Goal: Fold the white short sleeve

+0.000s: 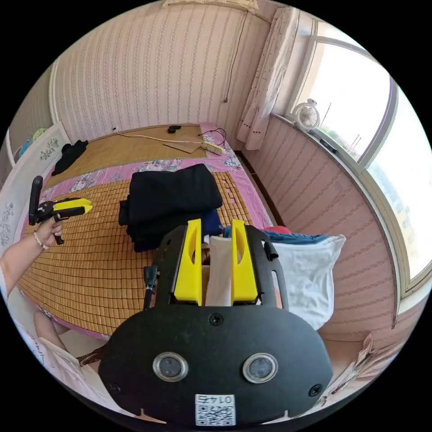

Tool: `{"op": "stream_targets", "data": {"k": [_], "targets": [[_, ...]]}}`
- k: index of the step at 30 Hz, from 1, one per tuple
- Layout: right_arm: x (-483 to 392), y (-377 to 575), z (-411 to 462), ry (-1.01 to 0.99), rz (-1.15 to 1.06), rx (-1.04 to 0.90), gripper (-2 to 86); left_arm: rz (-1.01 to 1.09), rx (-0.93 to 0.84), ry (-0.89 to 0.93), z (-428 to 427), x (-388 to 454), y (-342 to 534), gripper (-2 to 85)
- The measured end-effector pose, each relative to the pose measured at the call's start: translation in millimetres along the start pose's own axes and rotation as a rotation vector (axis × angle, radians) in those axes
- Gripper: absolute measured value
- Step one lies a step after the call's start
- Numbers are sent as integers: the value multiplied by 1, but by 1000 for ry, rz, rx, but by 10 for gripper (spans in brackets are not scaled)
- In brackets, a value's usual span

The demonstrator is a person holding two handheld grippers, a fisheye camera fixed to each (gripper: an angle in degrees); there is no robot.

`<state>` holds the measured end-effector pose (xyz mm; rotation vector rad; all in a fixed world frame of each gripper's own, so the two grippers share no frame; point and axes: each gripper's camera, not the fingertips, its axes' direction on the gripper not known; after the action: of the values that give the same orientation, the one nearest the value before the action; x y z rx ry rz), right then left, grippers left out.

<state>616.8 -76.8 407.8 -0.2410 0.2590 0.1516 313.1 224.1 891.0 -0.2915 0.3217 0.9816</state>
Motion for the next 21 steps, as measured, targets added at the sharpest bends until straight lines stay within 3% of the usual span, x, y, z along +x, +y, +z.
{"op": "stream_targets", "data": {"k": [6,10,13,17,21], "targets": [[-39,61,3,-11,-139,11,114,173,-81,124,52,105,-17,66],[-99,64,35,302,-328,-7,126,222,-55,203,74,165,-62,69],[-107,80,64,561,-412,-23,83,280,-25,225,83,202,-87,72],[-77,115,19,424,-258,115,4,374,-43,234,100,251,-109,74],[-32,163,-20,271,-90,214,-7,445,-35,200,113,290,-121,77]]}}
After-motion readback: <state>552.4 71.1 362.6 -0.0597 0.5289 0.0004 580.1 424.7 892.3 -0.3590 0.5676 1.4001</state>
